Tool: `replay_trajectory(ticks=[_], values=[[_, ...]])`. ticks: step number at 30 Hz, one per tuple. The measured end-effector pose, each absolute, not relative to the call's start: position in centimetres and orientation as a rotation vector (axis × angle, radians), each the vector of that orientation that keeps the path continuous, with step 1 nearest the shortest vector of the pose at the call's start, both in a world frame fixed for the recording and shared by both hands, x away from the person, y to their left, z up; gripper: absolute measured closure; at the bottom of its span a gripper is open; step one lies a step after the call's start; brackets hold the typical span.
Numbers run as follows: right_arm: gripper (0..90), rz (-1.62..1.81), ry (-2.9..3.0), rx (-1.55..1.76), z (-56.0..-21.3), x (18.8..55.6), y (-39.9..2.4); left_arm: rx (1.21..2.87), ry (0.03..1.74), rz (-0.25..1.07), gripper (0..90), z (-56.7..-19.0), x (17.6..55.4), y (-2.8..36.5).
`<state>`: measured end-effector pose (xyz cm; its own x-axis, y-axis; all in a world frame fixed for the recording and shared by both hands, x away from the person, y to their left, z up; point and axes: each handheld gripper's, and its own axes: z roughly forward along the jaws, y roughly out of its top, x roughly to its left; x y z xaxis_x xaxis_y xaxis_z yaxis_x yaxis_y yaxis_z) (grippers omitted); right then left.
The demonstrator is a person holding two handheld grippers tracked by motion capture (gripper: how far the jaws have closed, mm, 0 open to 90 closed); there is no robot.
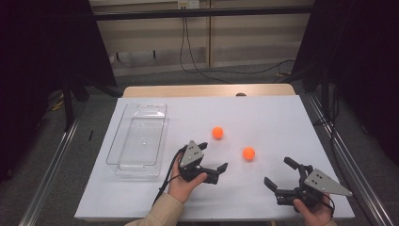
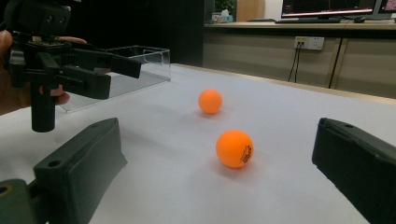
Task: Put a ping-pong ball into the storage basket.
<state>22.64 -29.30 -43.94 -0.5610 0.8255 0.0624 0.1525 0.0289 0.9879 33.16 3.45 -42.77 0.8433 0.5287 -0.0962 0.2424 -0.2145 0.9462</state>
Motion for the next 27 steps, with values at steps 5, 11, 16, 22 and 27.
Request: replay_trajectory(ticks=[5,11,16,22,27], values=[[1.2,1.577,1.756,0.997,-43.93,22.63,-29.33,1.805,0.588,0.292,2.2,-42.62,33.33,3.36],[1.2,1.574,1.759,0.994,-43.95,22.66,-29.35,1.814,0.588,0.280,2.2,-42.70,33.52,2.99],[1.2,1.576,1.759,0.994,-43.95,22.66,-29.37,1.824,0.586,0.274,2.2,-42.80,33.61,2.78],[1.2,1.575,1.760,0.995,-43.97,22.68,-29.37,1.826,0.584,0.274,2.3,-42.84,33.70,2.60],[1.2,1.574,1.761,0.995,-43.97,22.67,-29.38,1.827,0.584,0.279,2.3,-42.68,33.81,2.47]])
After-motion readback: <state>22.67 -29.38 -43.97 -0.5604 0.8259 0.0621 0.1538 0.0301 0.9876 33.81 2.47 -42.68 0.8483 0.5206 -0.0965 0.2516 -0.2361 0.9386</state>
